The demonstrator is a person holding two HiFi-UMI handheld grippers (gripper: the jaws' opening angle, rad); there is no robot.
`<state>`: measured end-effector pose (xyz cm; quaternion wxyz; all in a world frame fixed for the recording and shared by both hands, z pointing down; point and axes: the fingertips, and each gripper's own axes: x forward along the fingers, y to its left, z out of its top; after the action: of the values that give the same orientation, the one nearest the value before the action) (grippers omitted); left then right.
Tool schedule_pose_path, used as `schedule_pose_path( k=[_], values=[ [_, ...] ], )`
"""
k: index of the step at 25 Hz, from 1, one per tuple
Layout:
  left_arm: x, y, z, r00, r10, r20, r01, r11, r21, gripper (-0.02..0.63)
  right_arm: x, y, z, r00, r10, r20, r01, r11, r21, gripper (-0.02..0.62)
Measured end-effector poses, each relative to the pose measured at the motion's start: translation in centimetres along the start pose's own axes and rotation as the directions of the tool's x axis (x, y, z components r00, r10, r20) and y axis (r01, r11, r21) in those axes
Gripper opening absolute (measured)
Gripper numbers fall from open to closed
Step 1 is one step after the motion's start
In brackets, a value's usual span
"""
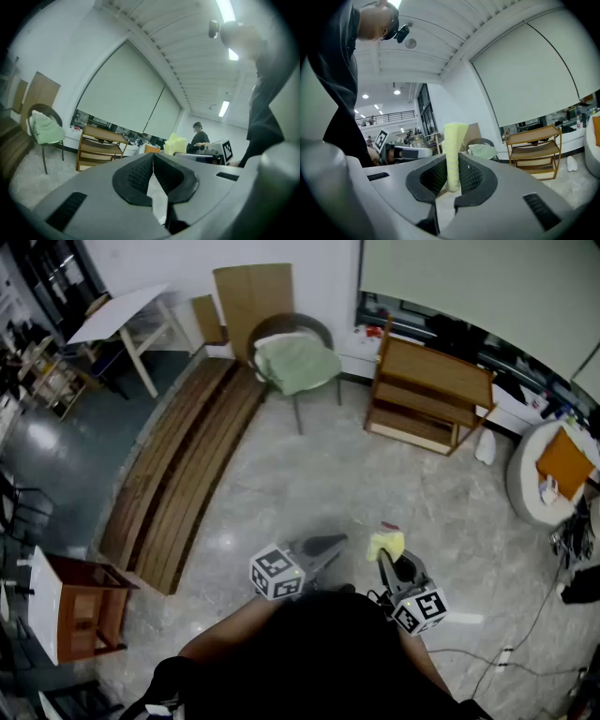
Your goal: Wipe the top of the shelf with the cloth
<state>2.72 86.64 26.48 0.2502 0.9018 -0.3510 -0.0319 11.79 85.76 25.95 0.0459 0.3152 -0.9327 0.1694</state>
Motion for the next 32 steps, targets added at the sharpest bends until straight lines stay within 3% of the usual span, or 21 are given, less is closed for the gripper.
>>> schedule_pose_path(
  k=[4, 8, 14, 19, 22, 25, 29, 32],
  values=[
    [3.4, 2.5, 4.2, 0.989, 0.144, 0.038, -0.147, 0.984, 0.097, 0.012, 1.4, -4.9, 3.2, 0.994, 0.102, 0.042, -0.100, 0.994, -0.045, 0.048],
    [6.1, 2.8, 4.2, 0.983, 0.176, 0.045, -0.181, 0.973, 0.143, 0.012, 1.7, -8.2, 3.9, 0.994, 0.092, 0.057, -0.087, 0.992, -0.092, 0.048],
    [8.5, 2.5, 2.9, 0.984, 0.176, -0.032, -0.171, 0.977, 0.125, 0.012, 1.7, -10.9, 4.9, 0.994, 0.094, 0.048, -0.090, 0.993, -0.081, 0.048],
    [7.2, 4.5, 4.1, 0.982, 0.189, 0.000, -0.188, 0.977, 0.097, 0.012, 3.2, -11.9, 5.8, 0.994, 0.105, 0.029, -0.100, 0.984, -0.145, 0.048],
    [5.5, 7.1, 2.7, 0.985, 0.173, 0.005, -0.173, 0.982, 0.074, 0.012, 4.5, -11.8, 4.7, 0.993, 0.118, 0.015, -0.112, 0.974, -0.194, 0.048],
    [6.4, 11.4, 3.3, 0.990, 0.140, 0.004, -0.140, 0.989, 0.054, 0.012, 7.2, -14.3, 6.0, 0.996, 0.086, -0.009, -0.085, 0.964, -0.252, 0.048],
    [8.9, 18.3, 6.4, 0.996, 0.086, 0.024, -0.087, 0.996, 0.018, 0.012, 11.9, -18.4, 8.9, 0.999, 0.035, -0.026, -0.041, 0.959, -0.281, 0.048],
    [10.4, 21.3, 9.7, 0.998, 0.033, 0.046, -0.035, 0.998, 0.048, 0.012, 14.3, -20.4, 11.3, 1.000, -0.004, -0.017, -0.001, 0.961, -0.276, 0.048]
  ],
)
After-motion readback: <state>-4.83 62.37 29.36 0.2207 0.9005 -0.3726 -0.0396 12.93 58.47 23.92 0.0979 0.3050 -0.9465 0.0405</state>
